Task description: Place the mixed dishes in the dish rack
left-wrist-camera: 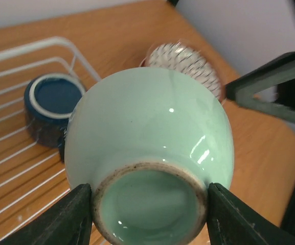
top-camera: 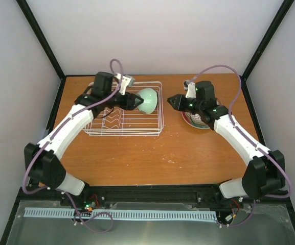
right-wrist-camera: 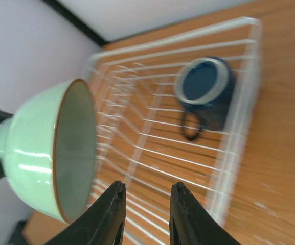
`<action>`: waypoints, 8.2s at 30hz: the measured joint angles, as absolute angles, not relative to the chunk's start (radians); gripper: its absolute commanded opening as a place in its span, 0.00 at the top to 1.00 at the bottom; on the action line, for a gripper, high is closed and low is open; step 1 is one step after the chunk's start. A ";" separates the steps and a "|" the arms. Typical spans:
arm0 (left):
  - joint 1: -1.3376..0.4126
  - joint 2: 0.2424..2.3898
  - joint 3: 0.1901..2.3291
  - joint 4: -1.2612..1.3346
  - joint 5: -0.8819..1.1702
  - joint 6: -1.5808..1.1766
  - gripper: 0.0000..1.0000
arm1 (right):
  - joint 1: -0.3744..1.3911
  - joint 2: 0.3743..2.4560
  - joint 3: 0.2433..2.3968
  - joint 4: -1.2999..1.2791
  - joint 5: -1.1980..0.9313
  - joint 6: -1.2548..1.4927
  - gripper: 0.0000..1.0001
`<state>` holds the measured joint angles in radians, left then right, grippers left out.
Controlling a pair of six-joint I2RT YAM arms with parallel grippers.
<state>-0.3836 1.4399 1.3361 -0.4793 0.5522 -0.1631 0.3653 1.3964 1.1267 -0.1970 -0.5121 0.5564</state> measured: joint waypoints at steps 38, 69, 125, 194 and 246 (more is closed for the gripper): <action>-0.626 2.035 1.711 -0.881 -0.022 -0.039 0.99 | 0.217 1.259 1.007 -0.469 -0.117 0.315 0.77; -0.680 1.970 1.699 -0.861 -0.086 -0.077 0.08 | 0.195 1.210 0.992 -0.520 -0.054 0.315 0.72; -0.649 1.568 1.481 -0.605 -0.055 -0.086 0.03 | -0.174 1.664 1.079 -0.509 -0.216 0.416 0.96; -0.683 2.531 2.277 -0.592 0.591 -0.097 0.38 | -0.201 1.429 0.926 -0.481 -0.295 0.404 0.97; -0.675 2.378 2.147 -0.592 0.582 -0.150 0.99 | -0.199 1.400 0.837 -0.403 -0.463 0.336 0.74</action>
<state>-0.6754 2.3779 2.1468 -0.5919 0.5823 -0.1501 -0.1993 1.3998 0.8368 -0.4030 -0.4625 0.3363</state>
